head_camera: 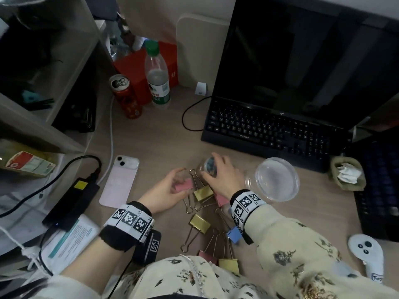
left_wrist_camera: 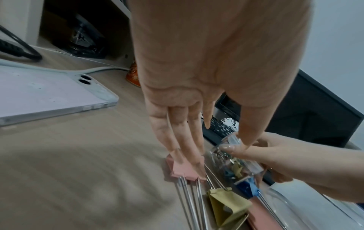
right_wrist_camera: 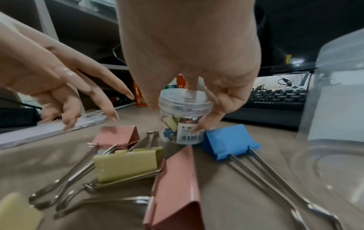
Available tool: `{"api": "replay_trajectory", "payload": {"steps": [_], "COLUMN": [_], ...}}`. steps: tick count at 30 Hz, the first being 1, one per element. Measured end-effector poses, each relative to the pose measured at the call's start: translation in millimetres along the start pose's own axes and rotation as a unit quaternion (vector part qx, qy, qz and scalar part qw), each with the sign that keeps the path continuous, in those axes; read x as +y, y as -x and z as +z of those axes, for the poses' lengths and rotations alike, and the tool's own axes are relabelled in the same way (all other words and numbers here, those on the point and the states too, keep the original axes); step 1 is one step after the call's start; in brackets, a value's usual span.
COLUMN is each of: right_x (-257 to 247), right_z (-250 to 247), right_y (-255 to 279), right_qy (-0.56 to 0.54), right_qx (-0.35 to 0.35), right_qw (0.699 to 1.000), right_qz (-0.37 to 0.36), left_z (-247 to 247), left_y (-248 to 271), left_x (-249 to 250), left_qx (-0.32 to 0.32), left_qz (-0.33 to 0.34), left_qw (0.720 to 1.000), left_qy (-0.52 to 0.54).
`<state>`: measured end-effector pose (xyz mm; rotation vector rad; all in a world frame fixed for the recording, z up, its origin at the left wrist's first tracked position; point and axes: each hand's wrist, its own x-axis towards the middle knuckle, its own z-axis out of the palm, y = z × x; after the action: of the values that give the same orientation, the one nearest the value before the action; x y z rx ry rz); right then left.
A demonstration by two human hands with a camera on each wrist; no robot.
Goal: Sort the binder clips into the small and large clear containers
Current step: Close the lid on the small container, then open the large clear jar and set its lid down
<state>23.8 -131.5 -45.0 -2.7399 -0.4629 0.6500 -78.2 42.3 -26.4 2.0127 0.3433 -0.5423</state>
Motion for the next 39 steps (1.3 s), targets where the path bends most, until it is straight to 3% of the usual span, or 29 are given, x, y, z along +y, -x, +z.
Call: {"api": "replay_trajectory", "payload": {"steps": [9,17,21,25,31,39], "right_x": [3.9,10.1,23.0,54.1,98.3,112.5], "right_z": [0.0,-4.7,-22.9,-38.6,-56.6,-54.3], "right_y": [-23.7,-18.9,-6.2,11.3,36.7,51.7], "right_qy": [0.017,0.014,0.037,0.069,0.032,-0.025], "right_qx": [0.046,0.020,0.097,0.146,0.048,0.002], "right_qw": [0.999,1.000,0.994,0.984,0.968,0.973], "right_qz": [0.003,0.004,0.017,0.079,0.244,0.231], "left_z": [-2.3,-2.0,-0.3,2.5,5.5,13.1], "left_y": [1.0,3.2,3.9,7.1,17.1,28.6], "left_x": [-4.3,-8.4,-4.5,1.2,2.4,0.2], "left_qx": [0.001,0.006,0.006,0.003,0.012,0.032], "left_qz": [0.013,0.008,0.019,0.037,0.053,0.065], "left_qw": [1.000,0.999,0.999,0.999,0.998,0.997], "left_qy": [0.023,0.037,0.036,0.030,0.017,0.038]}}
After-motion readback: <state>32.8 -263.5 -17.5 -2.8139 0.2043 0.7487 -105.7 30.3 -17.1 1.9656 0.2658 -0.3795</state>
